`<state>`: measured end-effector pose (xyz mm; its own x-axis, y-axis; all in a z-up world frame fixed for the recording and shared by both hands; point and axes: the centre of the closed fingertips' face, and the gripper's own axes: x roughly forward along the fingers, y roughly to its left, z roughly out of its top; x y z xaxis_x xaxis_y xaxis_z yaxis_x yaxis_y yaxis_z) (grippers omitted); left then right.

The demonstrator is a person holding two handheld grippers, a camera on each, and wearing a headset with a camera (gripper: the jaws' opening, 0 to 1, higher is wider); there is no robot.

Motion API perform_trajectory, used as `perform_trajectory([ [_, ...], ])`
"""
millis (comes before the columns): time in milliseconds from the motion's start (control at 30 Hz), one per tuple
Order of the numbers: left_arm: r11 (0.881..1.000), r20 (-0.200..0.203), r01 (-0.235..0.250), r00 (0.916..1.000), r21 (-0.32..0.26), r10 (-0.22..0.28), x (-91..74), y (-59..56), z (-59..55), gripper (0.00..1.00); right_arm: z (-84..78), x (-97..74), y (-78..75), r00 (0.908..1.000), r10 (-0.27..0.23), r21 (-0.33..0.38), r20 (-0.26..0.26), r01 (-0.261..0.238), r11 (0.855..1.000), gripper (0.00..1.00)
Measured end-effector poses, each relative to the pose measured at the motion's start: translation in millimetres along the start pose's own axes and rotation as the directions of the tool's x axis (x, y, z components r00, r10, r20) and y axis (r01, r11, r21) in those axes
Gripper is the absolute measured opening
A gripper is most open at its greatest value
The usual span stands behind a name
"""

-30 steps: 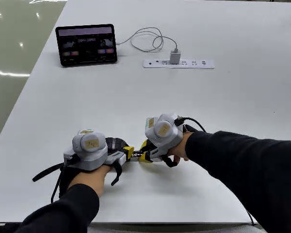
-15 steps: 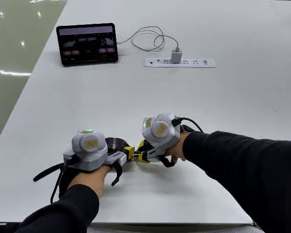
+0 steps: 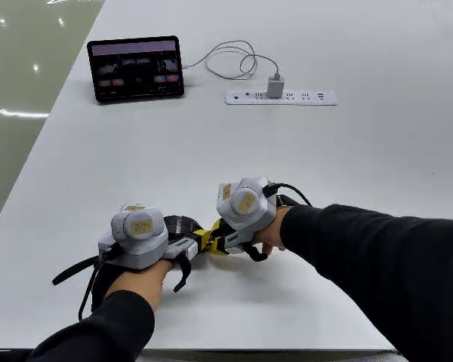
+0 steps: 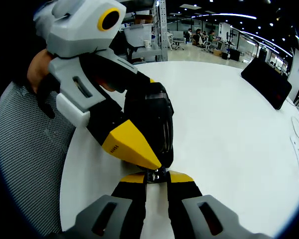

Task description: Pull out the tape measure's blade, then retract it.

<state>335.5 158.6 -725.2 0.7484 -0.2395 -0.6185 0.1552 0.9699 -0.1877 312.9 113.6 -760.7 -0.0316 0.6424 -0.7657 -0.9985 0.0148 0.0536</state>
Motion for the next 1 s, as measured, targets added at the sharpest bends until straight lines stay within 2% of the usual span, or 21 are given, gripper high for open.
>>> perform_trajectory([
  [500,1.0,0.012,-0.005,0.9999,0.005,0.005,0.7,0.1,0.5,0.6,-1.9,-3.8,-0.7,0.9994,-0.005,0.037,0.033,0.004,0.999,0.12],
  [800,1.0,0.012,-0.004,0.9999,0.003,0.004,0.7,0.3,0.5,0.6,-1.1,-4.7,-0.4,0.9997,-0.011,0.006,0.022,0.011,1.0,0.12],
  [933,1.0,0.012,-0.005,0.9999,0.002,0.005,0.3,0.3,0.3,0.6,-1.6,-5.2,-0.7,0.9993,-0.013,0.009,0.035,0.012,1.0,0.12],
  [1000,1.0,0.011,-0.004,0.9999,0.001,0.004,0.0,0.1,0.2,0.59,-0.9,-5.4,-0.2,0.9989,-0.007,-0.021,0.045,0.008,1.0,0.11],
])
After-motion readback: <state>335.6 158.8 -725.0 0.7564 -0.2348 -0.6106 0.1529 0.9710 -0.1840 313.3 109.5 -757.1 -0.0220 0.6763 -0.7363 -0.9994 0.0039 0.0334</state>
